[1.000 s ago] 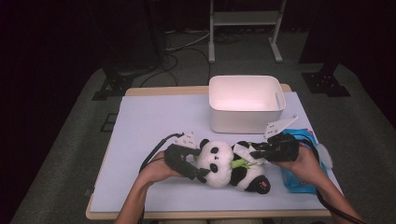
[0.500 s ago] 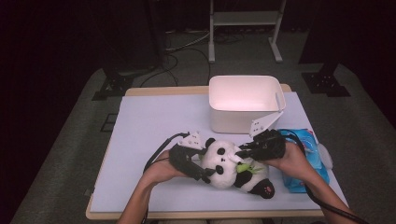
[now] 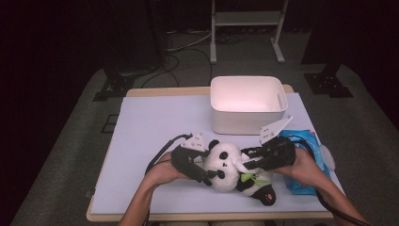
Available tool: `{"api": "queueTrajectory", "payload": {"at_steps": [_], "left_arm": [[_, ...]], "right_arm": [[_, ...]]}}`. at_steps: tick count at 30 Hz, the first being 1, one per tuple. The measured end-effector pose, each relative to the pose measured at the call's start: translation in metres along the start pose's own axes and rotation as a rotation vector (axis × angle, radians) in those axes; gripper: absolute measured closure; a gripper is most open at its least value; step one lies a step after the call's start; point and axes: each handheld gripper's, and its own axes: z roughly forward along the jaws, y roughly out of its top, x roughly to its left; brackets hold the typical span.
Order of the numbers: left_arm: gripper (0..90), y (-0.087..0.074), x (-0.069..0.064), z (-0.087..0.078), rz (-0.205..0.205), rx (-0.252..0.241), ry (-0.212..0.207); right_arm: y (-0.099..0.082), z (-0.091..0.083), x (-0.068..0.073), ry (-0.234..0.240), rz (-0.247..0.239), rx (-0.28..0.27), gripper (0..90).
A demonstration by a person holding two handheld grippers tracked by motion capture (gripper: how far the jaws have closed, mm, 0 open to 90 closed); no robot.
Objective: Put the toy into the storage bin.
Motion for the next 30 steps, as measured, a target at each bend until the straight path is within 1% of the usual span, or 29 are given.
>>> {"api": "queueTrajectory", "payload": {"at_steps": [1,4,5,6,8,9,11,14,16,18,19,20,21,24,26,27,28,30], "left_arm": [[25.7,0.002,-0.001,0.0,0.011,-0.001,-0.001],[25.9,0.005,-0.004,0.001,0.022,0.005,-0.003],[25.8,0.006,-0.005,0.002,0.017,0.002,-0.001],[25.8,0.006,-0.005,0.003,0.02,0.01,0.003],[25.8,0.006,-0.005,0.004,0.018,0.02,0.007],[25.8,0.005,-0.004,0.004,0.013,0.021,0.008],[25.7,0.004,-0.003,0.004,0.004,0.025,0.015],[25.6,0.002,-0.002,0.004,-0.003,0.029,0.016],[25.6,0.002,-0.001,0.004,0.0,0.034,0.014],[25.5,0.002,-0.002,0.004,0.001,0.039,0.017],[25.6,0.002,-0.003,0.004,0.001,0.039,0.018],[25.5,0.002,-0.003,0.004,0.004,0.041,0.018],[25.6,0.001,-0.003,0.004,0.005,0.043,0.02],[25.8,0.001,-0.003,0.004,0.004,0.038,0.019],[26.0,0.002,-0.004,0.003,0.006,0.03,0.015],[26.3,0.004,-0.005,0.003,0.013,0.026,0.011],[27.0,0.005,-0.005,0.003,0.016,0.022,0.006],[27.1,0.008,-0.007,0.003,0.023,0.021,0.006]], "right_arm": [[-0.001,-0.001,0.003,-0.007,-0.01,0.011,66.2],[-0.001,0.002,0.007,-0.037,-0.03,0.023,65.4],[-0.001,0.004,0.009,-0.051,-0.042,0.027,67.1],[0.0,0.006,0.01,-0.071,-0.046,0.031,71.0],[0.001,0.01,0.012,-0.083,-0.06,0.042,78.4],[0.002,0.011,0.012,-0.089,-0.067,0.048,80.2],[0.006,0.012,0.011,-0.09,-0.061,0.053,81.7],[0.011,0.011,0.008,-0.095,-0.049,0.041,82.2],[0.015,0.009,0.006,-0.11,-0.058,0.03,82.3],[0.017,0.006,0.005,-0.12,-0.055,0.015,82.3],[0.017,0.004,0.004,-0.122,-0.055,0.012,82.3],[0.017,0.003,0.004,-0.135,-0.058,0.016,82.4],[0.016,0.002,0.004,-0.147,-0.061,0.027,82.4],[0.008,0.0,0.002,-0.156,-0.047,0.039,82.4],[0.002,-0.004,0.0,-0.158,-0.025,0.027,82.4],[0.0,-0.006,-0.001,-0.158,-0.02,0.02,82.4],[-0.003,-0.009,-0.003,-0.151,-0.003,0.006,82.4],[-0.005,-0.01,-0.006,-0.136,0.013,-0.005,82.4]]}}
